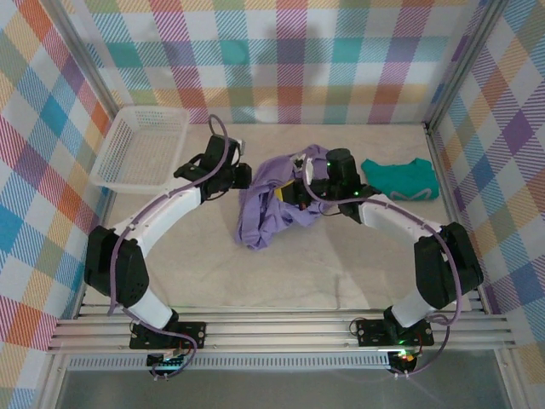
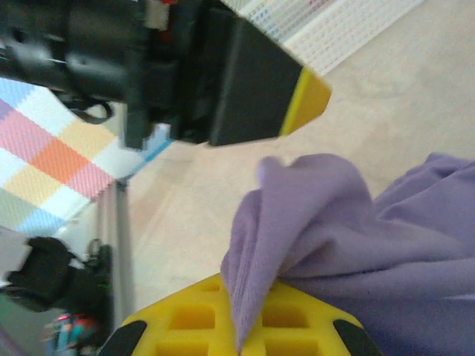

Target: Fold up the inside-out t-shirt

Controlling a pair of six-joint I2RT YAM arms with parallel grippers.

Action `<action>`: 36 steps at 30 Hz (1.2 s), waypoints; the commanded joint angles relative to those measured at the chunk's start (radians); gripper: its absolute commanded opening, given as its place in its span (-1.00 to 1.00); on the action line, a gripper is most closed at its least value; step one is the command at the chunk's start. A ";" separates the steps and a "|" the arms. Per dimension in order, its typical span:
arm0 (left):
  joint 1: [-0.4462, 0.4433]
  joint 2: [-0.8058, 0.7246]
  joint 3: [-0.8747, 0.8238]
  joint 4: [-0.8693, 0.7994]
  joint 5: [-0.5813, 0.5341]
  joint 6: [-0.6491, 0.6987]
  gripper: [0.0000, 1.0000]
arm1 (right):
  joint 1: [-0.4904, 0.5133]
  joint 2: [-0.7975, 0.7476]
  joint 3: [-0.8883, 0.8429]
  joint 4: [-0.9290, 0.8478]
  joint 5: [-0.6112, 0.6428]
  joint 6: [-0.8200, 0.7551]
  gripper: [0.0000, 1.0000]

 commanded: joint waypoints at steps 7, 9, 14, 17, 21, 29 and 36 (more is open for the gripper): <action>-0.044 -0.307 -0.317 0.096 0.122 -0.055 0.05 | -0.077 0.061 0.105 -0.156 -0.167 0.132 -1.00; -0.105 -0.352 -0.373 0.117 0.158 -0.053 0.12 | -0.081 0.073 0.121 -0.168 -0.172 0.147 -1.00; -0.196 -0.283 -0.382 0.117 0.089 0.009 0.58 | -0.081 0.069 0.139 -0.205 -0.169 0.130 -1.00; -0.196 -0.186 -0.327 0.108 -0.016 0.065 0.65 | -0.085 0.056 0.144 -0.248 -0.160 0.095 -1.00; -0.169 -0.071 -0.250 0.137 -0.038 0.090 0.64 | -0.098 0.026 0.141 -0.324 -0.139 0.031 -1.00; -0.119 0.104 -0.135 0.247 0.276 0.106 -0.13 | -0.109 -0.050 0.086 -0.385 -0.109 -0.103 -1.00; -0.062 0.028 -0.134 0.221 0.791 0.032 -0.95 | -0.104 -0.127 0.070 -0.576 0.491 -0.108 -0.82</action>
